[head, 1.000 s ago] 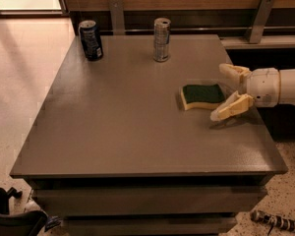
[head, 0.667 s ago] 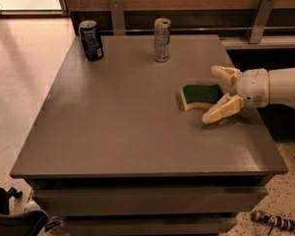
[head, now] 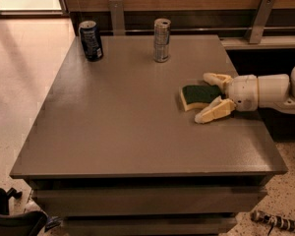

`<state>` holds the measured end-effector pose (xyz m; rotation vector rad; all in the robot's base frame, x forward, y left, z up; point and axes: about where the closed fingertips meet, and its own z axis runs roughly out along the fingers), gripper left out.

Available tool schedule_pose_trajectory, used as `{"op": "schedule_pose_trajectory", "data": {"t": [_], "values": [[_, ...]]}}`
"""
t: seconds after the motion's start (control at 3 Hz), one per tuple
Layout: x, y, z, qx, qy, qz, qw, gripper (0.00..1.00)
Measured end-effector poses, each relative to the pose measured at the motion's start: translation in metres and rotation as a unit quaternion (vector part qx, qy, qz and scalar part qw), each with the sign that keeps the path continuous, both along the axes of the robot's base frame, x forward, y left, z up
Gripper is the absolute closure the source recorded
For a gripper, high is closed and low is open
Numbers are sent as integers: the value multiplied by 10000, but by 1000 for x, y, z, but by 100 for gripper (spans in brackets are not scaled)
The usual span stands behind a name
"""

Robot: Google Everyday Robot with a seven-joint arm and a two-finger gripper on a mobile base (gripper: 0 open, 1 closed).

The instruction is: Pick sponge

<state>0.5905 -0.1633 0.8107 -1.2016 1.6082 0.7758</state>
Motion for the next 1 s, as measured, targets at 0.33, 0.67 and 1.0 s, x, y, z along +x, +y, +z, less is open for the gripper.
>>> {"op": "schedule_pose_trajectory", "data": {"t": [0.33, 0.67, 1.0], "values": [[1, 3, -3, 23, 21, 24, 10000, 36], [1, 3, -2, 22, 20, 29, 10000, 59], [1, 3, 0, 22, 20, 30, 10000, 82]]}}
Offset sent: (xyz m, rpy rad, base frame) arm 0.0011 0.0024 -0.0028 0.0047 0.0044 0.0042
